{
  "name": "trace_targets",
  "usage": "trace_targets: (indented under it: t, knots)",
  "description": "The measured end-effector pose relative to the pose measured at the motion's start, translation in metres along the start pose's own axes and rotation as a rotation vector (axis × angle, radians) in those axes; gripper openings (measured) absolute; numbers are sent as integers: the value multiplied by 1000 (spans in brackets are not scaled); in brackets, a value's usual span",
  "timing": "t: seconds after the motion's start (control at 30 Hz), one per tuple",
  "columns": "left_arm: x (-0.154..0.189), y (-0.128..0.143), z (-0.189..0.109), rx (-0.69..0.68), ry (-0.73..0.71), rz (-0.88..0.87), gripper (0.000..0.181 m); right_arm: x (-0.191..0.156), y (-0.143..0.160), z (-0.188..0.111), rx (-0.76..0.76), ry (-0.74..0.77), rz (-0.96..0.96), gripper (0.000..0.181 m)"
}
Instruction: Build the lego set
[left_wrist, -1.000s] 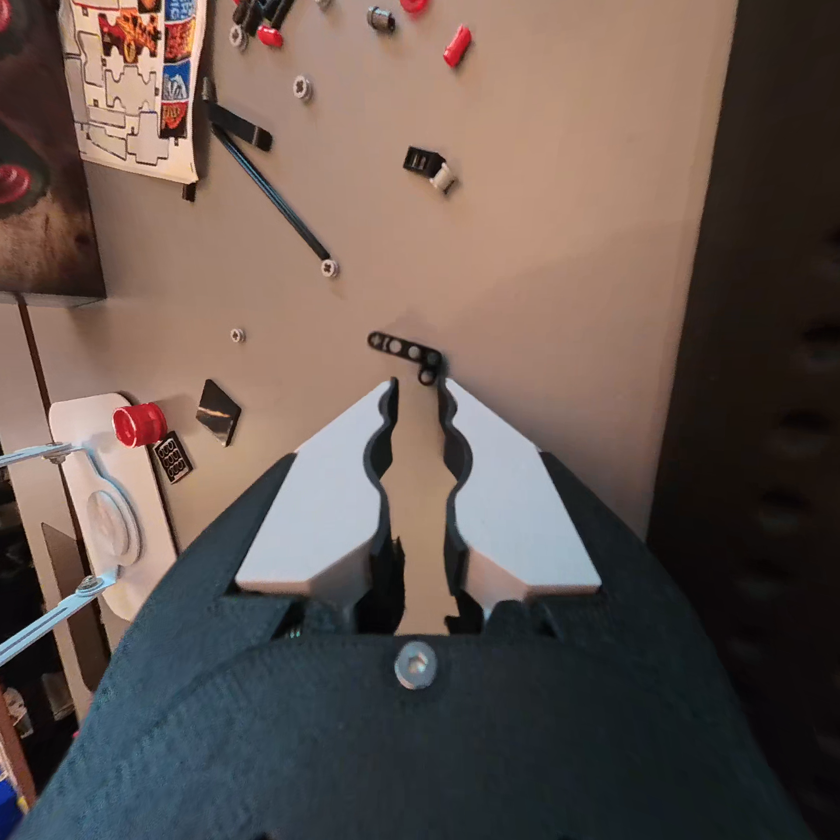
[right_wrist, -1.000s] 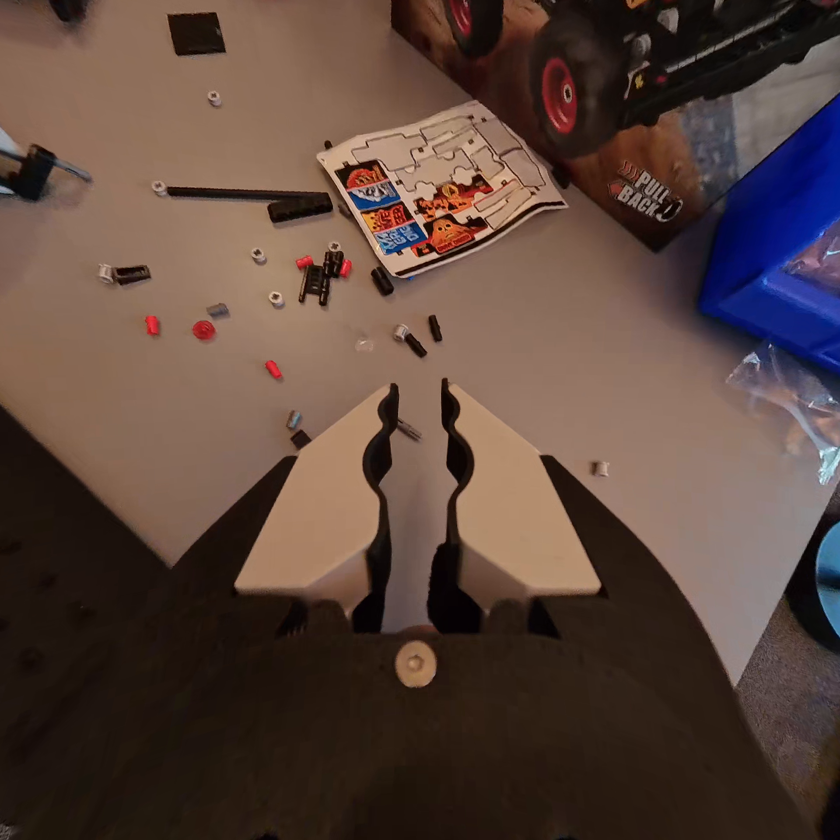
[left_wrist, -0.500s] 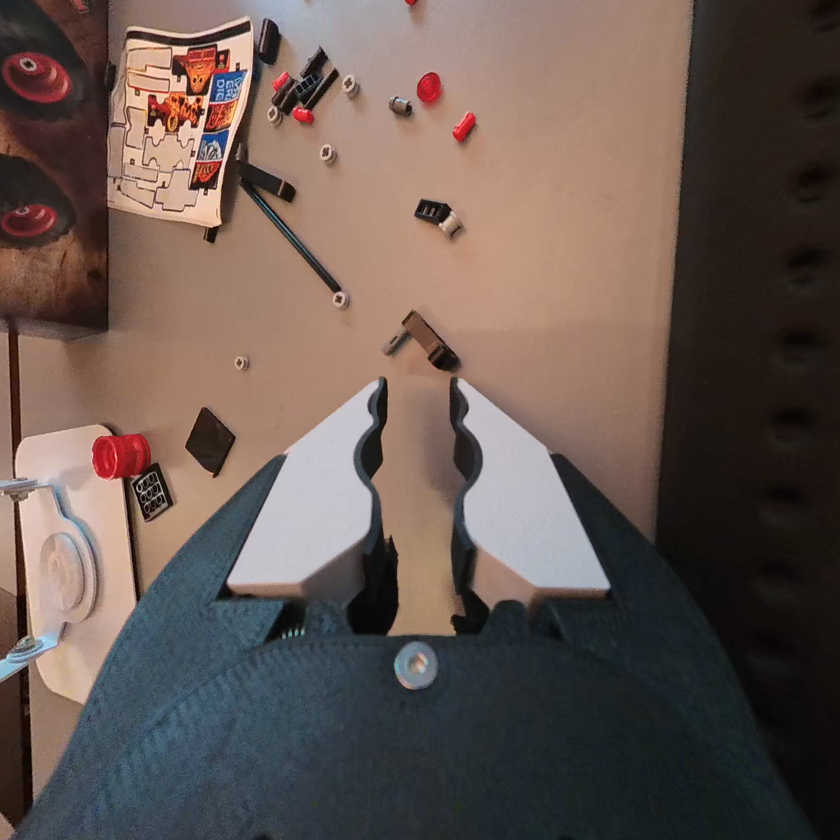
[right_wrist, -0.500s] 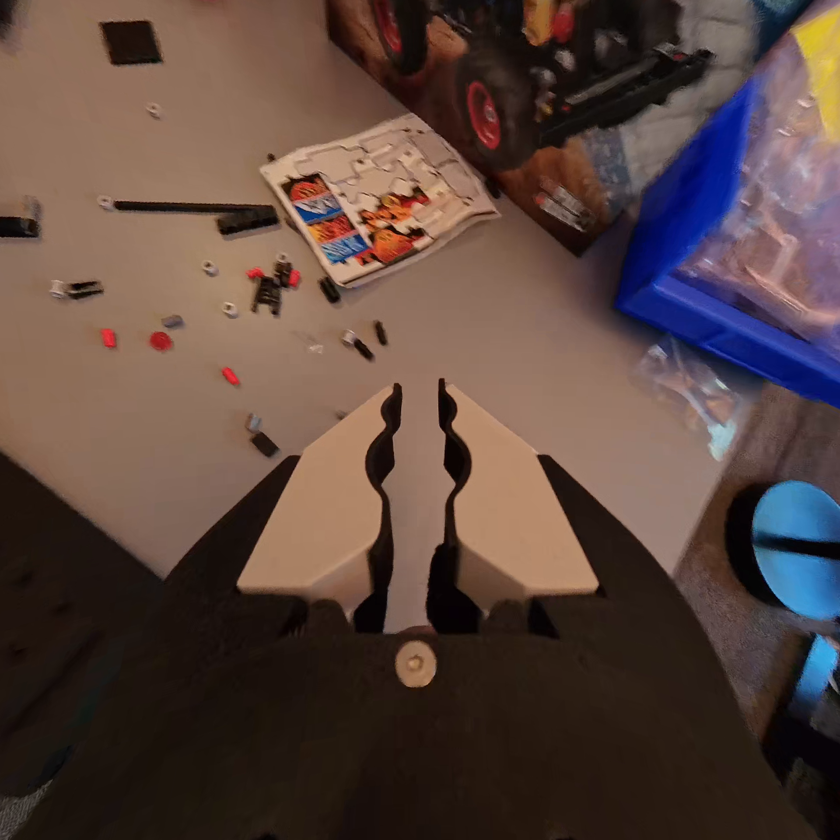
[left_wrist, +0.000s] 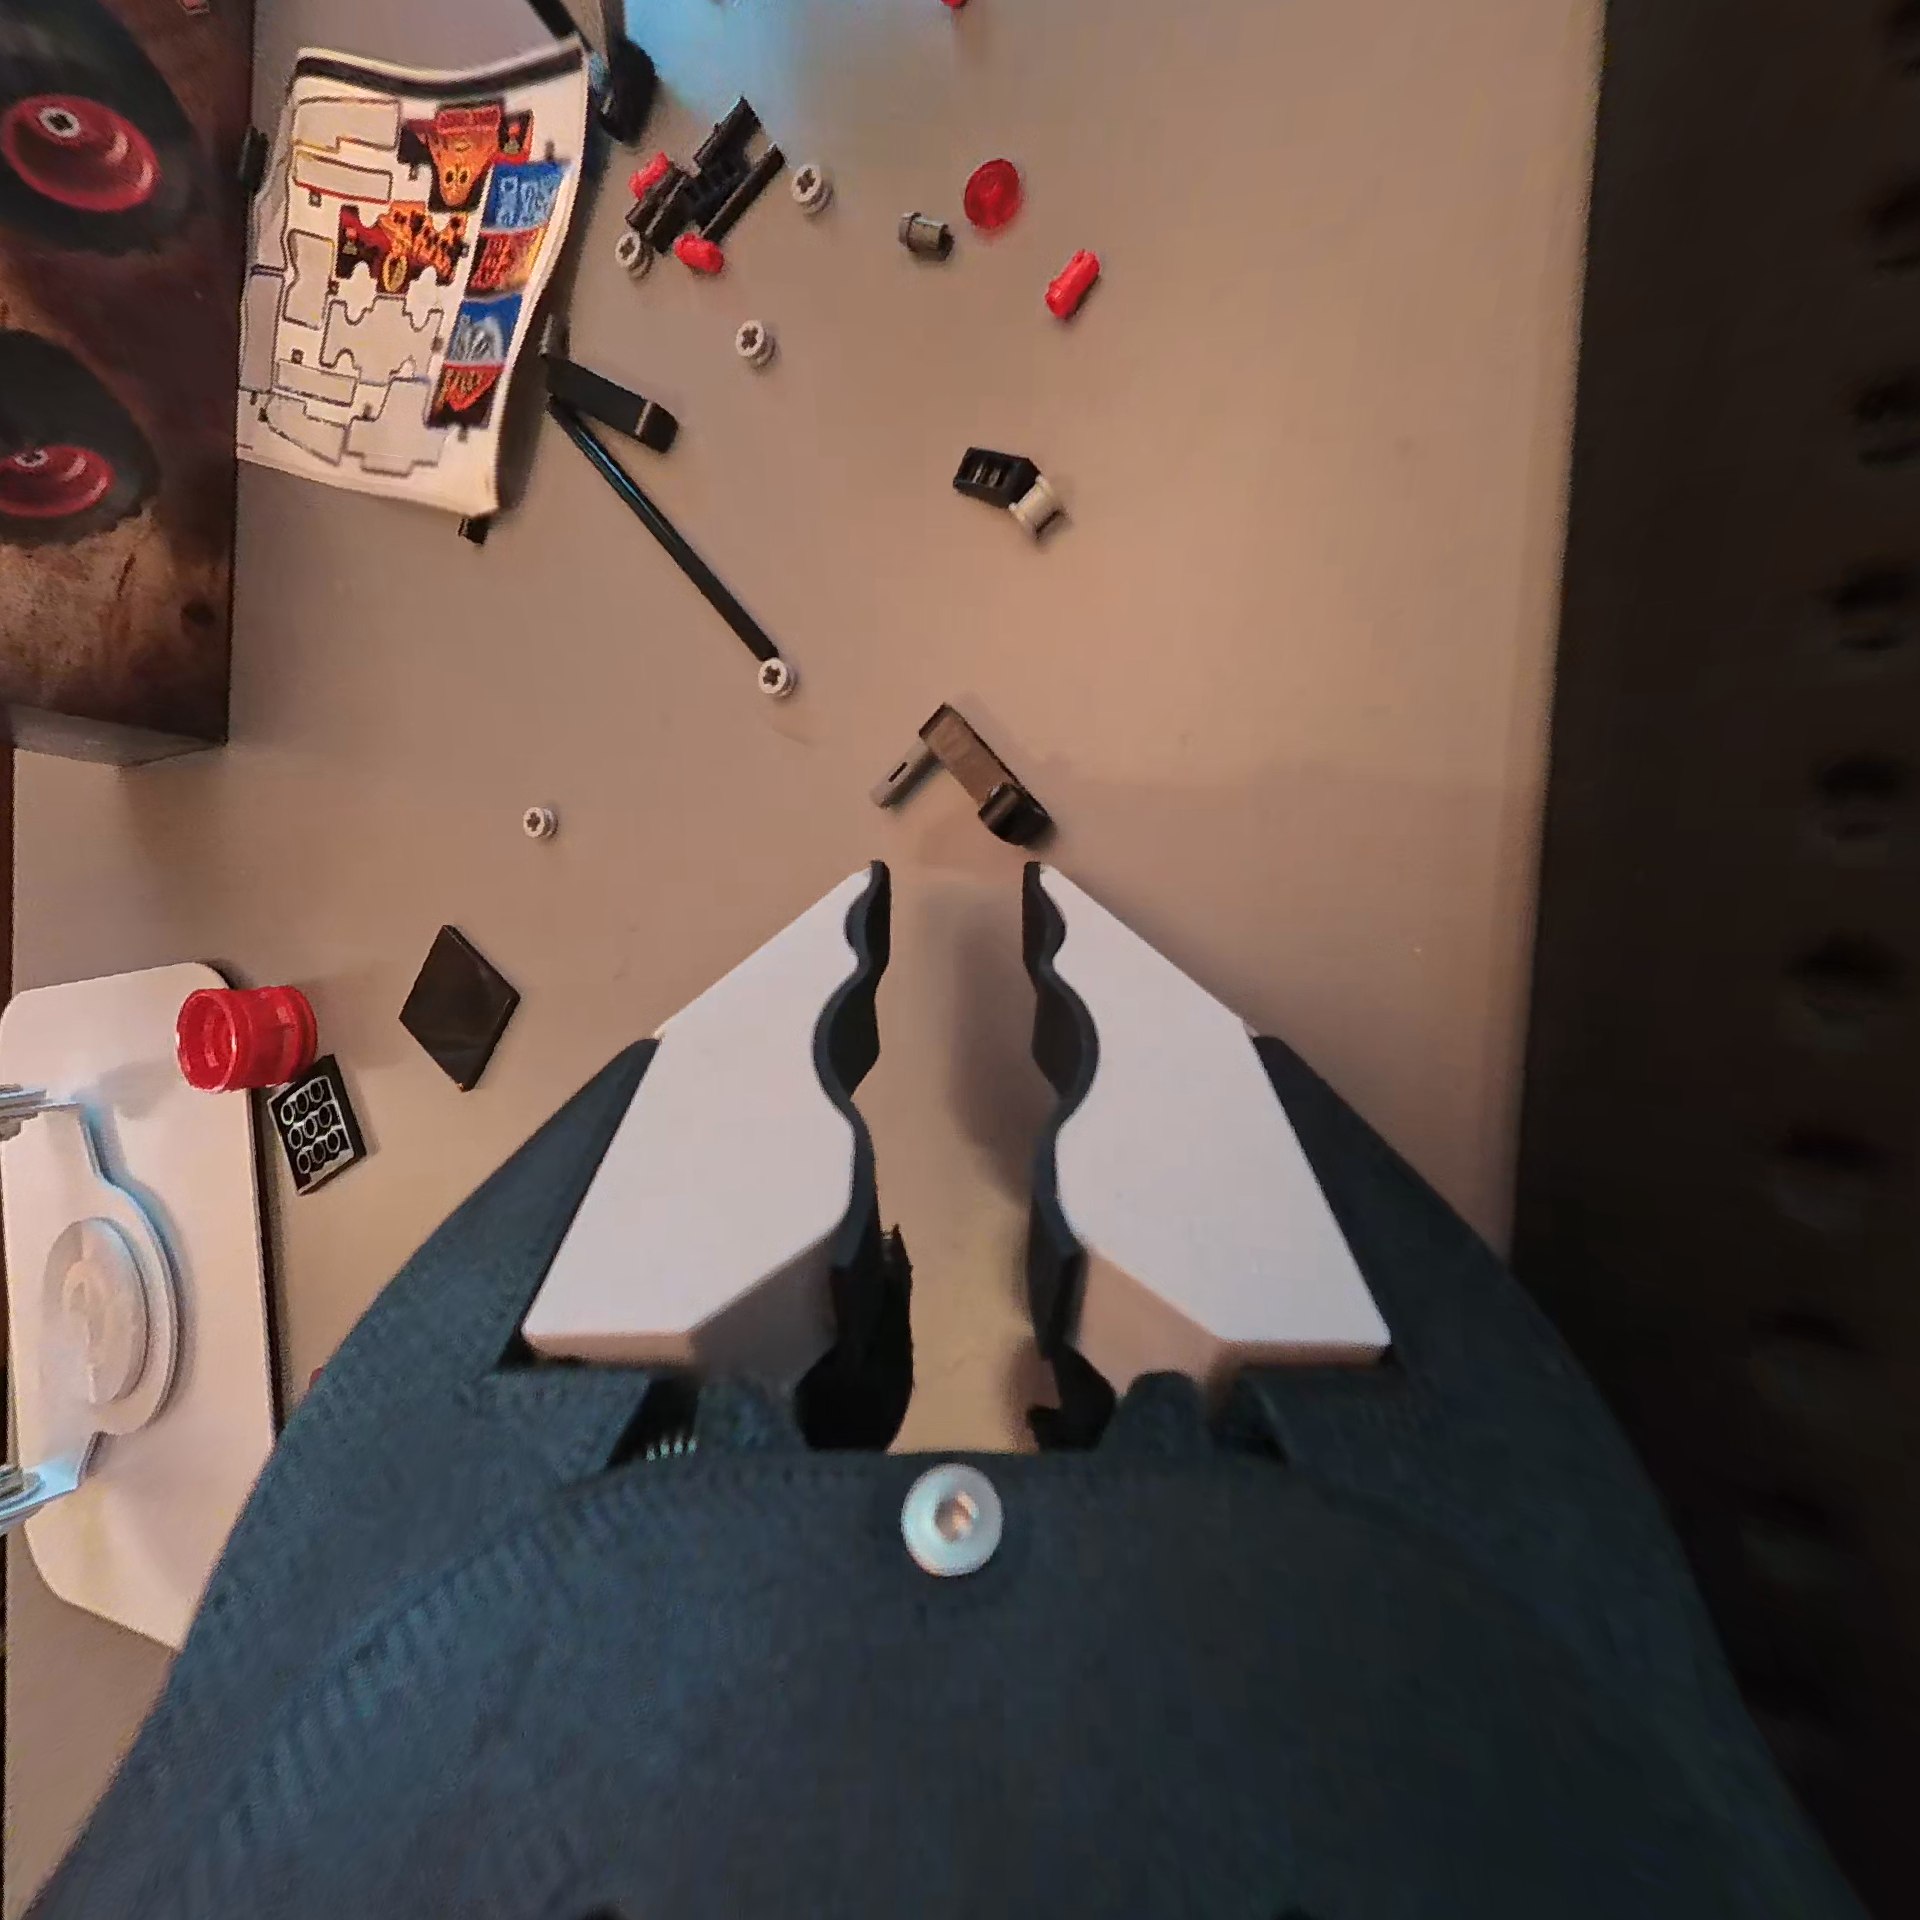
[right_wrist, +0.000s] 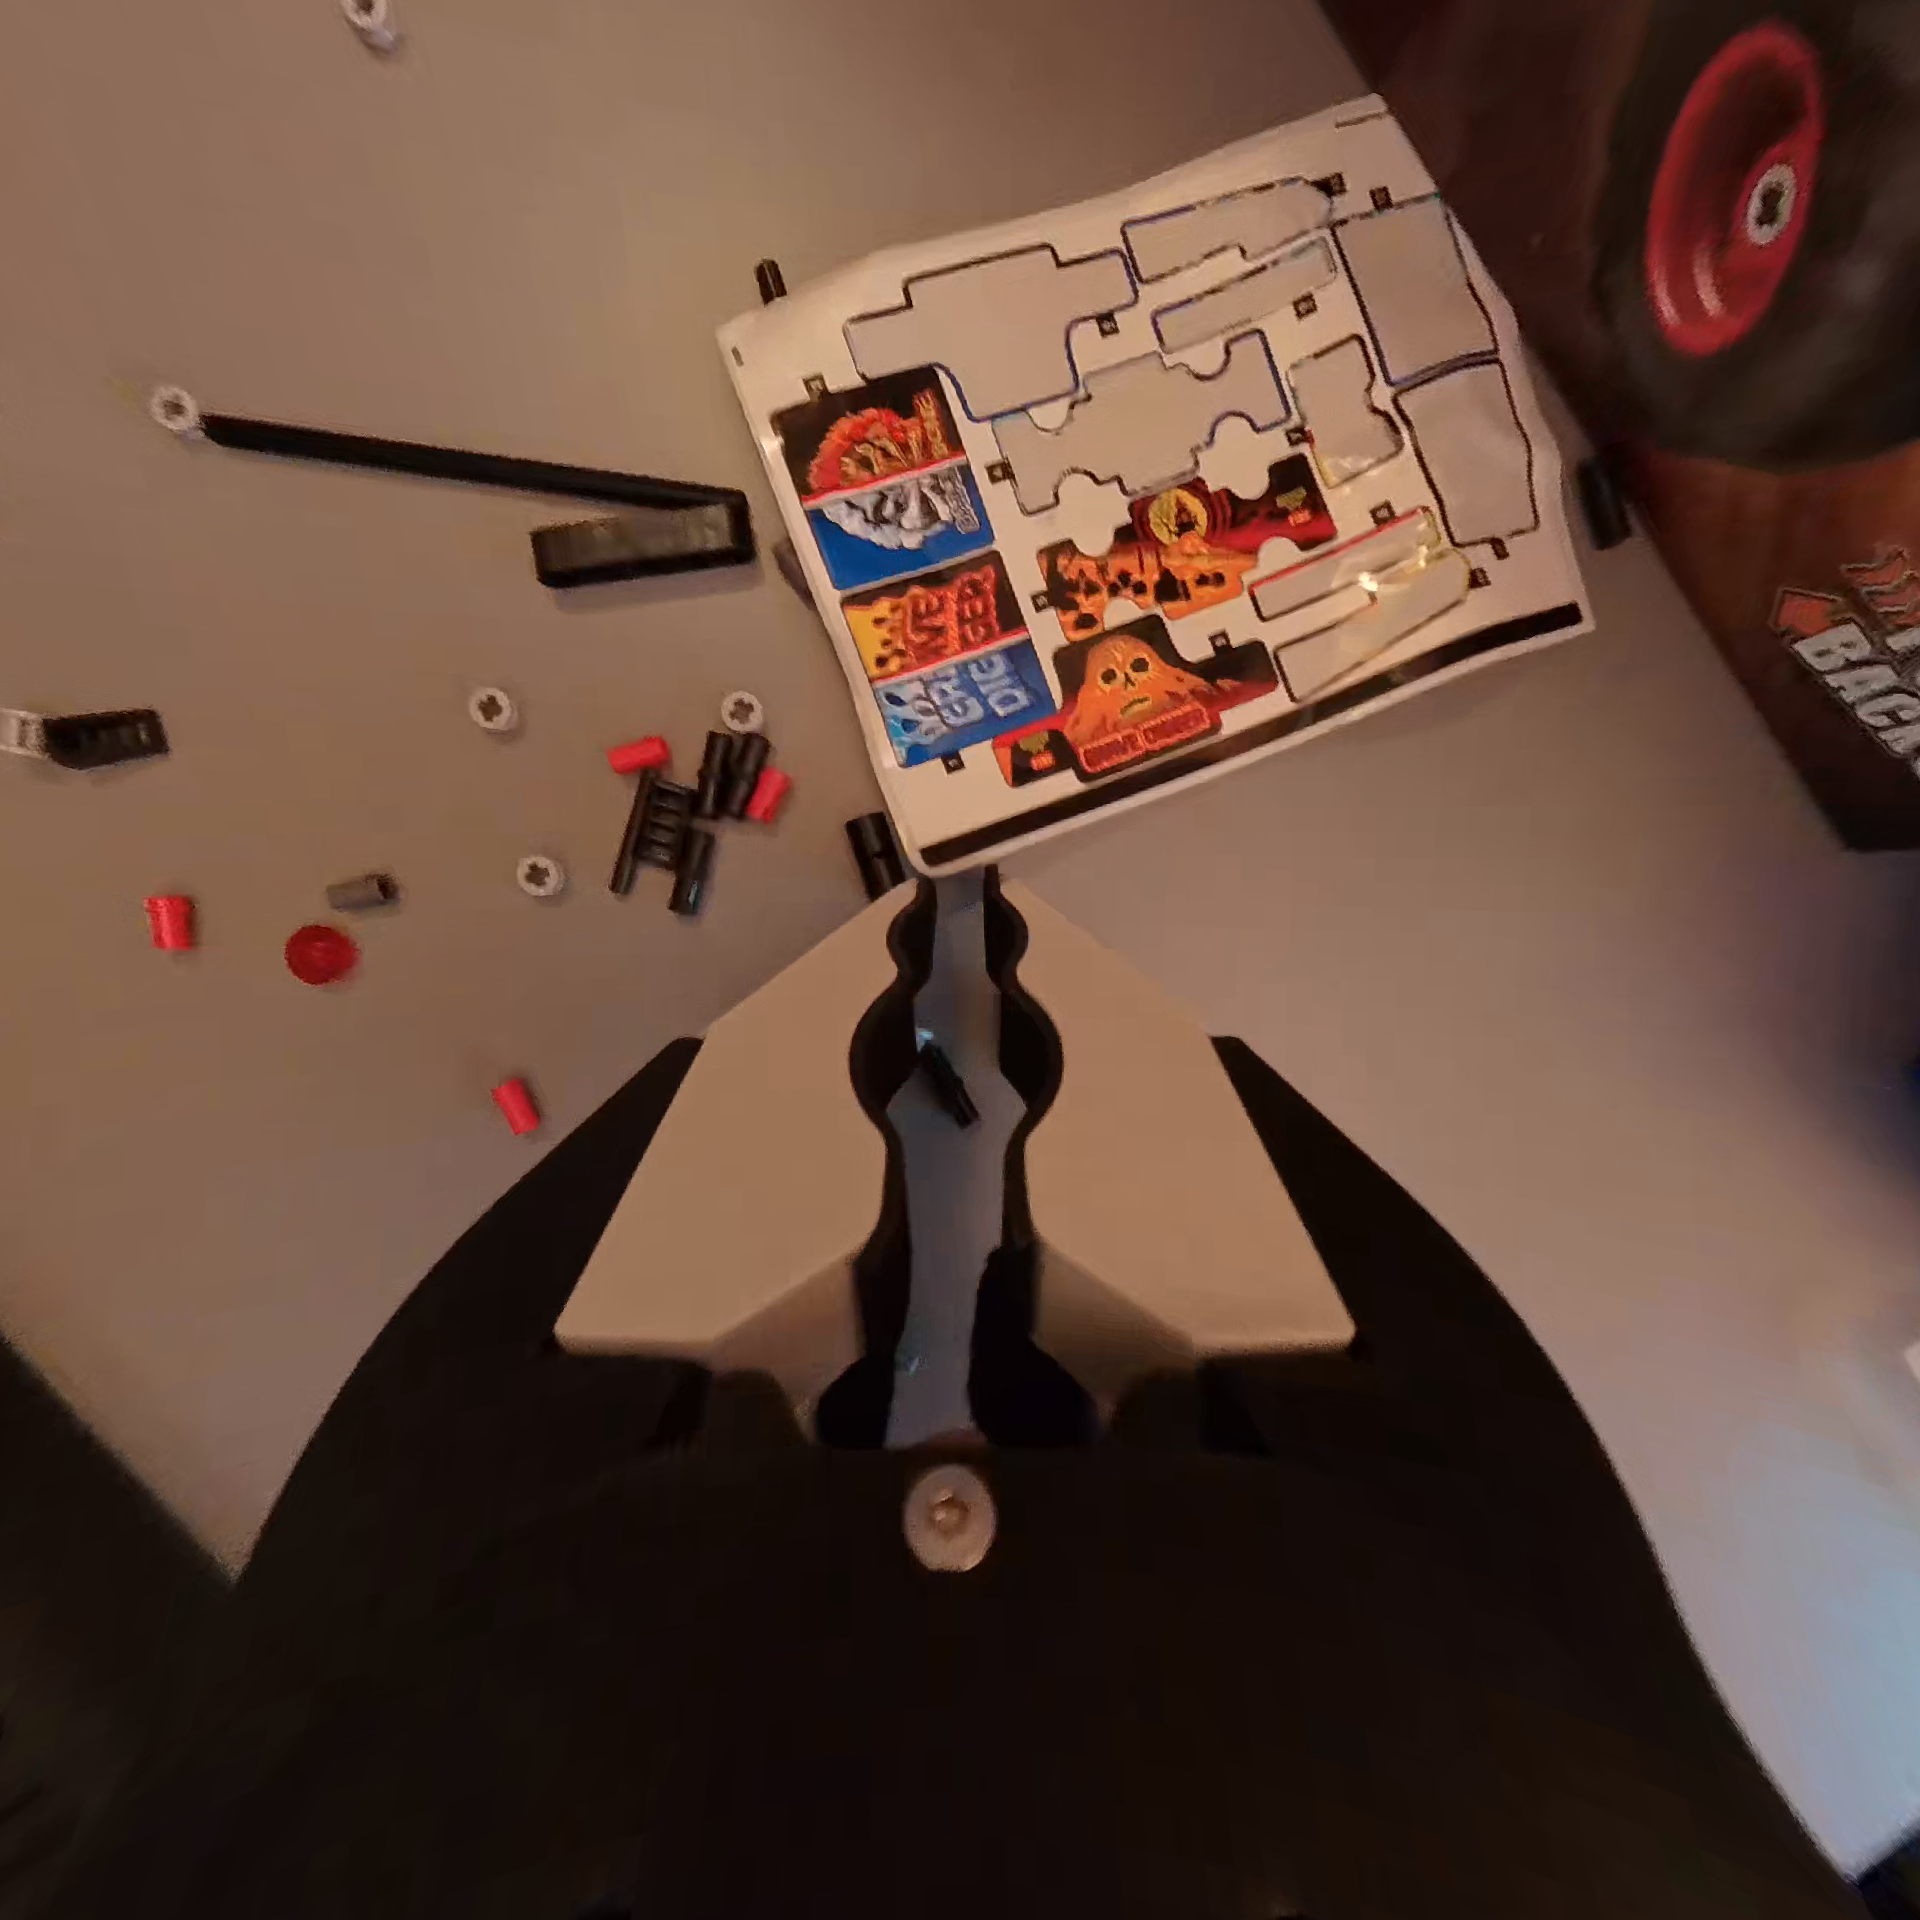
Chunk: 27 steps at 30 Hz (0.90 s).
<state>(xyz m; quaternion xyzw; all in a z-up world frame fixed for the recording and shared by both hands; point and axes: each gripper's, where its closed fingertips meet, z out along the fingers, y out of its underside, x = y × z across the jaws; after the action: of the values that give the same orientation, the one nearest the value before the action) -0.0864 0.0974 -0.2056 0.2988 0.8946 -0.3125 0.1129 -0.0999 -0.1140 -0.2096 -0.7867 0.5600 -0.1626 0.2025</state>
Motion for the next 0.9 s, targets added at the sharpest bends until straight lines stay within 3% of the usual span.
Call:
trace_targets:
  t: [0.37,0.9]
  knots:
    - [0,-1,1,2,-2,-3,23,8,-25,13,103,-28,39,9]
    - [-2,1,0,4,-2,-21,24,-14,-22,10,73,-87,-14,19]
